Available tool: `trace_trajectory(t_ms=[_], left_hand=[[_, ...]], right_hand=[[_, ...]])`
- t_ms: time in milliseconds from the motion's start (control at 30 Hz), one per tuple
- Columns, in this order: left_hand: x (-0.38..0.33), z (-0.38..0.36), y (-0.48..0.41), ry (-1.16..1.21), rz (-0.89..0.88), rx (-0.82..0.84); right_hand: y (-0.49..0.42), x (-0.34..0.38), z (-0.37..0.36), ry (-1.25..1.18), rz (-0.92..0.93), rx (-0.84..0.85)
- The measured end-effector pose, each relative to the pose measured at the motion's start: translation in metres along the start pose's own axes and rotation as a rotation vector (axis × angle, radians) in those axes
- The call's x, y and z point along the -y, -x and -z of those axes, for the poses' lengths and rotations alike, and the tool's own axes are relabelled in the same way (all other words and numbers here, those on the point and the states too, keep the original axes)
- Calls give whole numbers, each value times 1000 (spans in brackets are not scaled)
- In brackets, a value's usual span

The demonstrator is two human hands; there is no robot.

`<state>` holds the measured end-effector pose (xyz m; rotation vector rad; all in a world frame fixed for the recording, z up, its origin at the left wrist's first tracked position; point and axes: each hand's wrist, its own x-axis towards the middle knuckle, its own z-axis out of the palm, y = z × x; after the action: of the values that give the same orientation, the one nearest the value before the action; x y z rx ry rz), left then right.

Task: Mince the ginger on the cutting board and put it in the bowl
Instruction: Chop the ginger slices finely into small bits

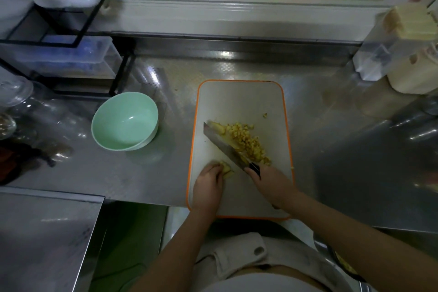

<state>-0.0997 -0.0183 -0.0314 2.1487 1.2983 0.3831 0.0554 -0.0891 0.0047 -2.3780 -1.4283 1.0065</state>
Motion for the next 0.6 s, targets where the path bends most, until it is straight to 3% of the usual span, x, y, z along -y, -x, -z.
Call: trace_trajectory(t_ms=[600], left_hand=[[1, 0, 7, 19, 33, -11]], right_hand=[[13, 4, -2, -95, -7, -51]])
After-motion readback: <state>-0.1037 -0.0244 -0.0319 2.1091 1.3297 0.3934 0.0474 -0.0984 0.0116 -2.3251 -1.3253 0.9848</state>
